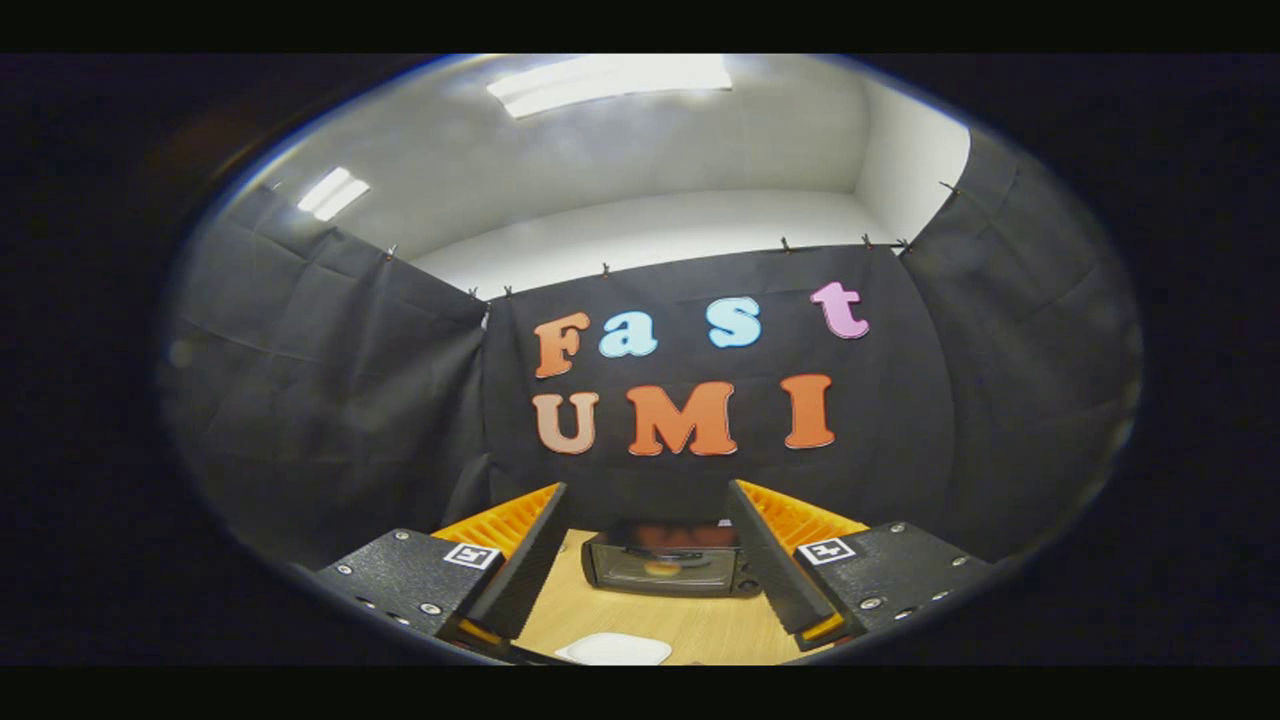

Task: Open the toaster oven, put the food inside, and close the toaster oven door.

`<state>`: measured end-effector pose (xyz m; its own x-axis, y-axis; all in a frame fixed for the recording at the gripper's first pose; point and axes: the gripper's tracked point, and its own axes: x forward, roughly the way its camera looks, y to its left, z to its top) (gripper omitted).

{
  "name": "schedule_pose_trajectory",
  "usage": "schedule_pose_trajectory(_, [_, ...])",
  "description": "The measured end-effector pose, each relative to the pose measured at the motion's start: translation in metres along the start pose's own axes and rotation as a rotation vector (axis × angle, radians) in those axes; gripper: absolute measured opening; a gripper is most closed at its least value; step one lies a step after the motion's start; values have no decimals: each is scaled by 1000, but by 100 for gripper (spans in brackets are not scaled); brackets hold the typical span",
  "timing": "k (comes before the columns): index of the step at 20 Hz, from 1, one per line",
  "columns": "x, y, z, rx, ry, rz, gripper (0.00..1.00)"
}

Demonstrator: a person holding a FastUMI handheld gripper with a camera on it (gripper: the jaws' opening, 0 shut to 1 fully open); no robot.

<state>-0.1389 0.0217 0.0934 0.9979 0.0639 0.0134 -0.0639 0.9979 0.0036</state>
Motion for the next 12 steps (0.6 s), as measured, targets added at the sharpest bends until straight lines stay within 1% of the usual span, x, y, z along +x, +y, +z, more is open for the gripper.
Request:
schedule_pose_trajectory(3, [-6,0,0,21,7,11,93])
schedule_pose_trajectory(8, [-10,-6,18,-12,-47,-10,93])
schedule_pose_trajectory(12, [-15,0,11,-20,-24,1,93])
